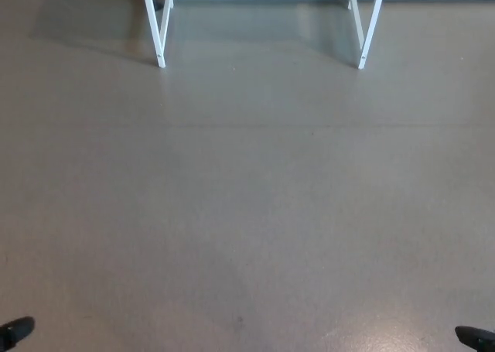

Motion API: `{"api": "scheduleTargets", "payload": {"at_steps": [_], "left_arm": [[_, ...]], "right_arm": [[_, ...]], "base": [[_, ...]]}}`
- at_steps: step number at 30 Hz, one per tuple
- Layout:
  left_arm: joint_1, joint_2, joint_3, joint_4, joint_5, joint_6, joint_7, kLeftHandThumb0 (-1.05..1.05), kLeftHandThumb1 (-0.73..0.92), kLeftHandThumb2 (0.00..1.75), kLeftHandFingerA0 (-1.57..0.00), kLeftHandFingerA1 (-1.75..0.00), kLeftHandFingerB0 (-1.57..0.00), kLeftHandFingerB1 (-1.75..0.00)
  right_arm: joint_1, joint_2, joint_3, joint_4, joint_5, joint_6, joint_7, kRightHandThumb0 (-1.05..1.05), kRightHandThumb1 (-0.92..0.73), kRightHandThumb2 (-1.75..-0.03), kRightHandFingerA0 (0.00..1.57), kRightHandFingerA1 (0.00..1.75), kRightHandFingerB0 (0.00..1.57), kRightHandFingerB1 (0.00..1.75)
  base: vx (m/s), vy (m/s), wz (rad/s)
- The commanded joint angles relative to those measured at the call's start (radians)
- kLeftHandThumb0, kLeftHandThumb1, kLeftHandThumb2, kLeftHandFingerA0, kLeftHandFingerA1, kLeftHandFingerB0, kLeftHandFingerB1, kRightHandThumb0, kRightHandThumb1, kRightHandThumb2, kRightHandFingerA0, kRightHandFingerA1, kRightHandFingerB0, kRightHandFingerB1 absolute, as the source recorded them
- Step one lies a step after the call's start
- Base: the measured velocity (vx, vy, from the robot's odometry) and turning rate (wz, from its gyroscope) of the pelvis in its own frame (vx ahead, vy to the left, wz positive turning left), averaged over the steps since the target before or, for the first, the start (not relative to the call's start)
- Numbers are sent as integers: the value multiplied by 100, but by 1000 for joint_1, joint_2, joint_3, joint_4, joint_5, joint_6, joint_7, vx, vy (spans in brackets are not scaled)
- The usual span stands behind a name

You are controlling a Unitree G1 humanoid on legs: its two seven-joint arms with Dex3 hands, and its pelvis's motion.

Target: The robot walk towards a table in front and then clicks the light switch button using the right hand's index finger

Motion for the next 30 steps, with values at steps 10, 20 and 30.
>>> {"api": "scheduleTargets", "payload": {"at_steps": [10,20,30], "left_arm": [[98,30,29,-62,-126,96,-154,-6,39,85,-28,-57,-26,-53],[110,25,19,-77,-112,89,-137,-4,41,86,-31,-57,-28,-54],[109,30,15,-78,-115,99,-140,-2,40,86,-30,-57,-29,-54]], "right_arm": [[98,-1,-23,-22,89,-56,89,-19,-47,-93,41,66,20,55],[112,-11,-17,-17,80,-79,89,-18,-45,-92,41,65,20,54],[106,-16,-11,0,77,-95,90,-19,-46,-92,41,66,20,55]], "base": [[0,0,0],[18,-7,10],[70,153,-14]]}}
